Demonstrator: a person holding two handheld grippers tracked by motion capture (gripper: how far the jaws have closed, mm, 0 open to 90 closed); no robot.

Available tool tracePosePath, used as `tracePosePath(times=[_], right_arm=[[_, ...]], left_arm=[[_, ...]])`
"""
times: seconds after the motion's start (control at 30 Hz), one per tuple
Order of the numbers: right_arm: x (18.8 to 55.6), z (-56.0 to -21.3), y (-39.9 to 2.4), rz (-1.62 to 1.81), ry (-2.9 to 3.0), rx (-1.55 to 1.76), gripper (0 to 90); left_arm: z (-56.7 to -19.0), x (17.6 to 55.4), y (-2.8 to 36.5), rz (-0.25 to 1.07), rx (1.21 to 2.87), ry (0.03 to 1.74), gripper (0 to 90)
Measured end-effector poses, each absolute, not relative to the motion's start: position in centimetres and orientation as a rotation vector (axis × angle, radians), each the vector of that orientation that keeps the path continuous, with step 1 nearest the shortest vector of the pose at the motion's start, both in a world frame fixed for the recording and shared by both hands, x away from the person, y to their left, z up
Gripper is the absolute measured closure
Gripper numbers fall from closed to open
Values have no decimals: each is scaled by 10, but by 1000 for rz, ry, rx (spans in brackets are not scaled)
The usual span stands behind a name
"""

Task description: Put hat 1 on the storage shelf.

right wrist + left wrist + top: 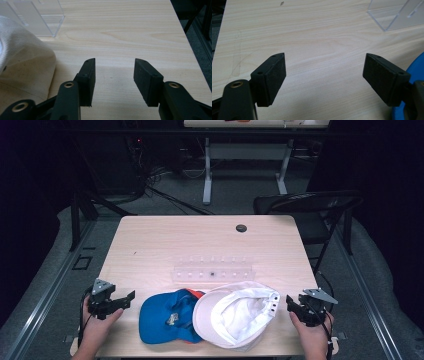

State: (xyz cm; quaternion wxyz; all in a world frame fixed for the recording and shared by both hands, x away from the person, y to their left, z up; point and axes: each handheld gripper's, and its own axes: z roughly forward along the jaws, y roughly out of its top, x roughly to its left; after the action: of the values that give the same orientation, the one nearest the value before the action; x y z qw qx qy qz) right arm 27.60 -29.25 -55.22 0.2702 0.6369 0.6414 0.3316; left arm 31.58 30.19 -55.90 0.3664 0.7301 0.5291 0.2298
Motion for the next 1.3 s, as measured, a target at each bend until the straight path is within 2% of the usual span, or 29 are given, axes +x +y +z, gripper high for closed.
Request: tracePosePath(times=[0.17, 0.4, 0.83, 1.03, 1.3], right_arm=[[276, -549, -290, 885, 1744, 1735, 532], [277, -537, -285, 859, 1796, 1793, 483], [267, -482, -280, 856, 1911, 1776, 501], [268, -453, -277, 857, 1994, 1776, 471], [282, -444, -271, 829, 2101, 1875, 449]], left_arm=[[-559, 314, 298, 601, 1901, 1354, 193], [-558, 312, 297, 604, 1897, 1358, 232], [-551, 310, 287, 597, 1908, 1337, 268], [-551, 310, 284, 606, 1920, 1326, 271], [-553, 311, 284, 599, 1921, 1334, 271]])
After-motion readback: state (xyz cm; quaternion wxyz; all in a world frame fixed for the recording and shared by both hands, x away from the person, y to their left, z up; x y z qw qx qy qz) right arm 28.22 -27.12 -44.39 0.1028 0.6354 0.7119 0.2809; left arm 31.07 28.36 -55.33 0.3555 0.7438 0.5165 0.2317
